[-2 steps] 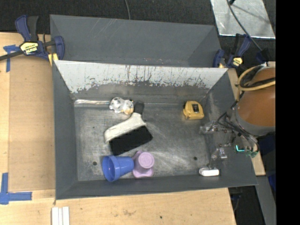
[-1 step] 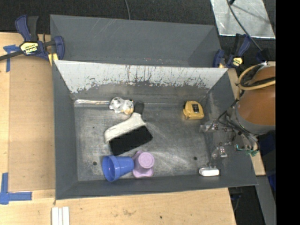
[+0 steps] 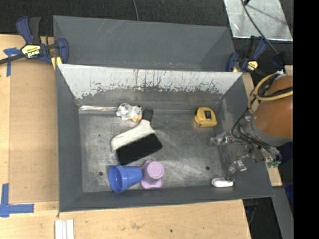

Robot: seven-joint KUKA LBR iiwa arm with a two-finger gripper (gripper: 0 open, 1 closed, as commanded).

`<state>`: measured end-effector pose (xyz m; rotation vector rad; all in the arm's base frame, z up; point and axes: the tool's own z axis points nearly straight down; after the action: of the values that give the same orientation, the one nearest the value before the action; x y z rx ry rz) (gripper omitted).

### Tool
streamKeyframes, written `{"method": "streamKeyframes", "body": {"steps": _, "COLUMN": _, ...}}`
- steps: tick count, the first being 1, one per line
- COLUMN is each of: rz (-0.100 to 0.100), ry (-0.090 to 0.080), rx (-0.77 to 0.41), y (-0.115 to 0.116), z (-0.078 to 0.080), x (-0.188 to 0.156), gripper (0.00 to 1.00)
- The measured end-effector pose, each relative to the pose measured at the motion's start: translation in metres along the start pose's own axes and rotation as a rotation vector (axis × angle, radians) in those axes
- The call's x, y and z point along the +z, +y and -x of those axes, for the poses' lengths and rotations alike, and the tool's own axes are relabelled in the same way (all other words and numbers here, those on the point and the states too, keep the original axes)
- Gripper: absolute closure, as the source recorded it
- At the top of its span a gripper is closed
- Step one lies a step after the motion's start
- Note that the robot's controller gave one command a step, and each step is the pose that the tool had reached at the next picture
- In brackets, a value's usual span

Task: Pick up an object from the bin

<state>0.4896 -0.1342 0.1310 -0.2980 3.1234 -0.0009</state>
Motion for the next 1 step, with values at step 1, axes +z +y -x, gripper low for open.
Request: {"method": "streamKeyframes", "body": {"steps": 1, "rz": -0.003, "ry": -0.005, "rx": -0.172, "y": -0.008, "z": -0.0024, "x": 0.0281, "gripper": 0.0}}
